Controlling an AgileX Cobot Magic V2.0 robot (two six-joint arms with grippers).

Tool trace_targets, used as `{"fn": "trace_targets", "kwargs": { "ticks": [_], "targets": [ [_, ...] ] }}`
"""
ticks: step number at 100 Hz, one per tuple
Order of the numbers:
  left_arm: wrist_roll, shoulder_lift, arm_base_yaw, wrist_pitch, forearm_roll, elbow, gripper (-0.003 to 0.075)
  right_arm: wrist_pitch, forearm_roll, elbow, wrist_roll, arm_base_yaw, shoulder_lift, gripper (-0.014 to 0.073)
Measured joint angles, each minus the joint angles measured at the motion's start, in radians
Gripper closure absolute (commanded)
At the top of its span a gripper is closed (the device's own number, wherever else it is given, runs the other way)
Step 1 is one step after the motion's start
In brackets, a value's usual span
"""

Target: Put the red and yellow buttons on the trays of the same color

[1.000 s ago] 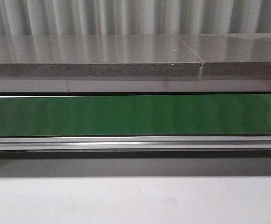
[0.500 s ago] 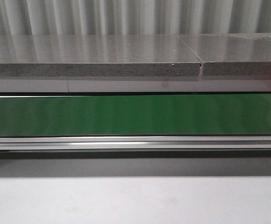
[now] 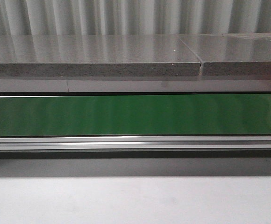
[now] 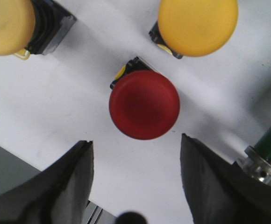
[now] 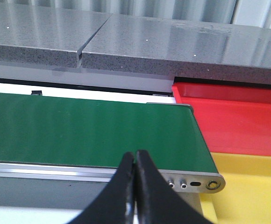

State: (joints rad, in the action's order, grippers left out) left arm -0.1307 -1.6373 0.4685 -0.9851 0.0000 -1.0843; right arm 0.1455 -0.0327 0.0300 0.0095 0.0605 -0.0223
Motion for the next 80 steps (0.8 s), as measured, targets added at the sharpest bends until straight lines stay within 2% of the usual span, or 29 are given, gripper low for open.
{"fn": "trace_targets", "kwargs": {
  "ticks": [63, 70, 80],
  "targets": [
    [0.000, -0.112, 0.000, 0.197, -0.020, -0.007, 0.0314, 0.000, 0.000, 0.000, 0.000, 0.000, 0.000, 0.0659],
    [0.000, -0.112, 0.000, 0.199, -0.020, -0.007, 0.0339, 0.000, 0.000, 0.000, 0.000, 0.000, 0.000, 0.0659],
    [0.000, -0.112, 0.000, 0.199, -0.022, -0.007, 0.0415, 0.000, 0.000, 0.000, 0.000, 0.000, 0.000, 0.0659]
  ]
}}
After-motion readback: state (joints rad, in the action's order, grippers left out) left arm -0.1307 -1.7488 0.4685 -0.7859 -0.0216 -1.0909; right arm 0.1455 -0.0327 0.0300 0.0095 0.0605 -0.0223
